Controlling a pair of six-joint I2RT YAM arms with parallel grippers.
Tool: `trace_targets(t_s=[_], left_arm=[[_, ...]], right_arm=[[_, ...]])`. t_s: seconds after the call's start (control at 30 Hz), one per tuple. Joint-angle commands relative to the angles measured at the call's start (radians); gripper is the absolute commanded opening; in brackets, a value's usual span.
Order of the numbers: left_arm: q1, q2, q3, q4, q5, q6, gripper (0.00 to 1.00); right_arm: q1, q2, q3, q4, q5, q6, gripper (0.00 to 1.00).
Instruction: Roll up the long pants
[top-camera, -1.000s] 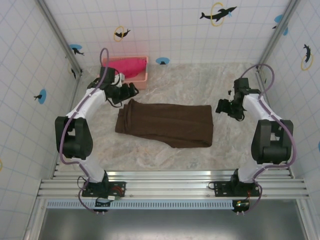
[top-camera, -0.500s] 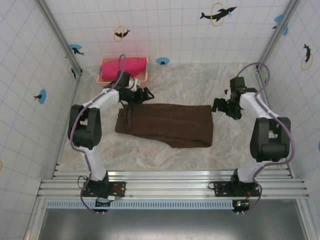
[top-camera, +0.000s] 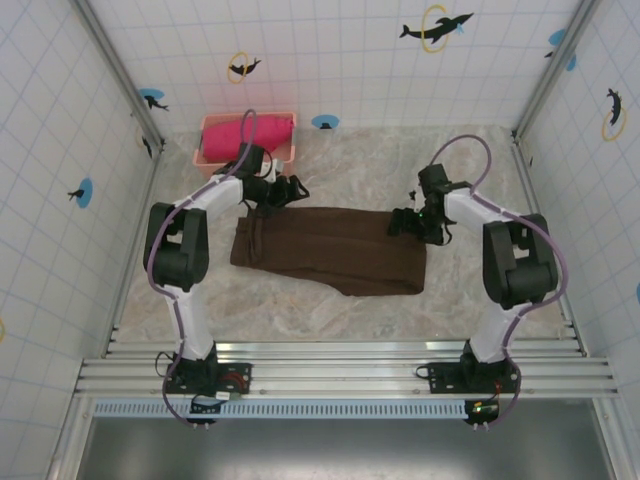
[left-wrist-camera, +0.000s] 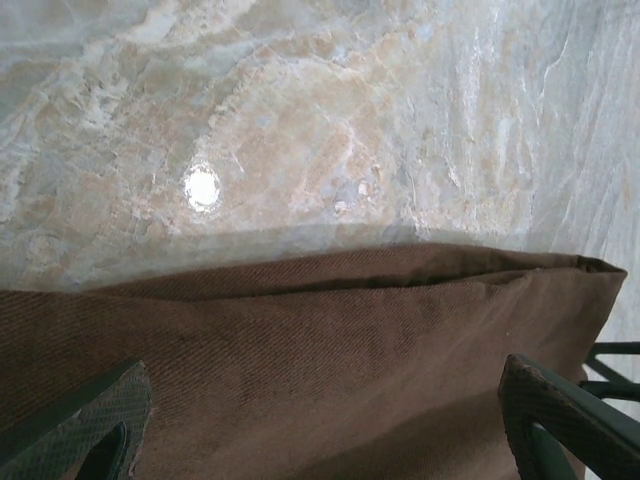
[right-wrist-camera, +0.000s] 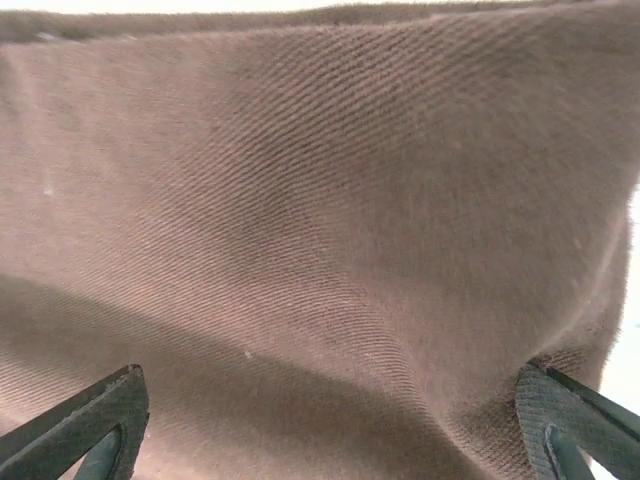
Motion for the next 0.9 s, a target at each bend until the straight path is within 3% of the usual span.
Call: trace_targets(t_s=[0.0, 0.33, 0.87], left_arm=[[-0.001, 0.024, 0.026, -0.018, -0.024, 0.033, 0.91], [0.024, 0.026, 0.003, -0.066, -0.081, 0.083, 0.91], [0.230, -0.042, -0.073, -0.153, -0.157, 0.217, 0.91]], right_arm=[[0.017, 0.066, 0.044, 0.027, -0.004, 0.020, 0.97], [0.011, 0.168, 0.114, -0.041, 0.079, -0.016, 0.97], [-0.069, 0.162, 0.136, -0.156, 0.184, -0.082, 0.97]])
